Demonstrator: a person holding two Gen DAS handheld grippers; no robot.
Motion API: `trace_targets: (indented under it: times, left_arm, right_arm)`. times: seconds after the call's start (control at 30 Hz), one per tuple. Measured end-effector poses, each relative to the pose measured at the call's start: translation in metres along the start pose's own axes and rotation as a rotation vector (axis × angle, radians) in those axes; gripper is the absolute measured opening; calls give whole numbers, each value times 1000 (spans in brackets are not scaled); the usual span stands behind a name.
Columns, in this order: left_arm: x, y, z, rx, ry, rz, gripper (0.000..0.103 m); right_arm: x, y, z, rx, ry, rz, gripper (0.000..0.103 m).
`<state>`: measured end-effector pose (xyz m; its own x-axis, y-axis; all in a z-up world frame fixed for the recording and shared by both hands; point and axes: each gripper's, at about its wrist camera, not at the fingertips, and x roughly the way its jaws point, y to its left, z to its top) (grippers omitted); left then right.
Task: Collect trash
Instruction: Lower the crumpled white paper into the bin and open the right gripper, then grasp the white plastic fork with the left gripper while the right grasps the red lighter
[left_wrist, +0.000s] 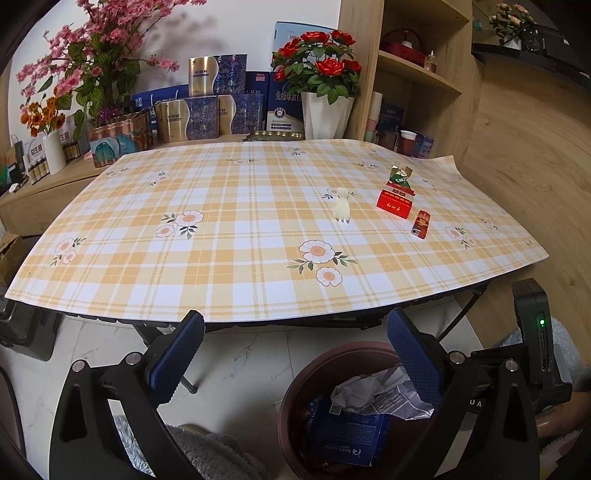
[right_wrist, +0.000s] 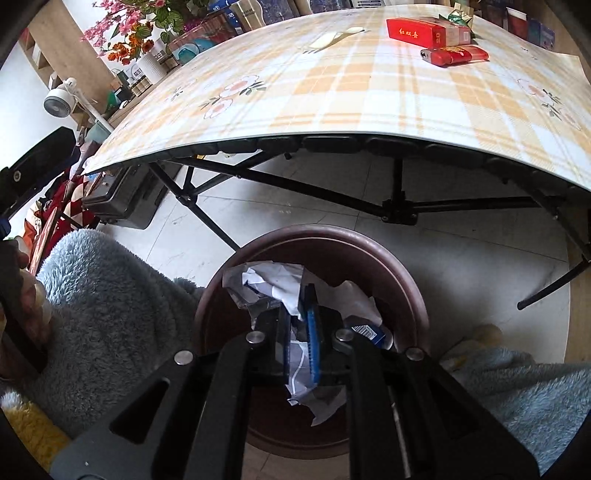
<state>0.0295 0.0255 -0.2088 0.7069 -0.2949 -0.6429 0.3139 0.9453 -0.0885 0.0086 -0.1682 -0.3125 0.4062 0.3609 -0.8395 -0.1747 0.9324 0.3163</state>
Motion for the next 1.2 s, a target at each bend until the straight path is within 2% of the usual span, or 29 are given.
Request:
trace_targets:
  times: [0.03,0.1,0.17,0.23,0.27,0.4,0.53,0.77,0.9,0.97,1.03,1.07,1.13,1.2]
  left_arm:
    - [0,0,0,-1,0,0,97]
    - [0,1,0,-3,1,1,97]
    - [0,2,0,-6,1,2,97]
    - [0,2,0,-10,1,2,97]
    - [-1,2,0,-11,1,2,97]
    - [-1,4,0,-15,0,3,97]
    - [-1,4,0,-15,-1,2,97]
    - [-1,7,0,-33,-2,2,97]
    - [1,7,0,-35,13,-3,97]
    - [1,7,2,-37,18,-11,97]
    - [3,8,4,-40,25,-17,97]
    - [5,8,6,-43,32,-22,97]
    - [9,9,10,-52,45,-26,97]
    - [14,11,16,-69,56,-35,97]
  right_arm:
    - [0,0,0,1,0,-4,15]
    - [1,-1,1,5,-5,-12,31]
    - [-2,-1,1,3,-20,-18,70]
    - [-7,0,1,-3,-50,-24,87]
    - [-8,0,1,-4,-58,-26,92]
    - [-10,-6,4,14,-60,-37,97]
    - [-13,-8,5,23,-69,-24,97]
    - [-35,-1,12,-34,-157,-71,97]
    - [-55,-12,24,15,-211,19,97]
    - [-67,-19,32,27,-252,26,97]
    - [-83,-27,44,11,-322,-8,97]
    - [-88,-31,52,-3,-327,-19,97]
    - [-91,-41,73,-43,-296,-51,97]
    - [-91,-48,93,-98,-263,-157,97]
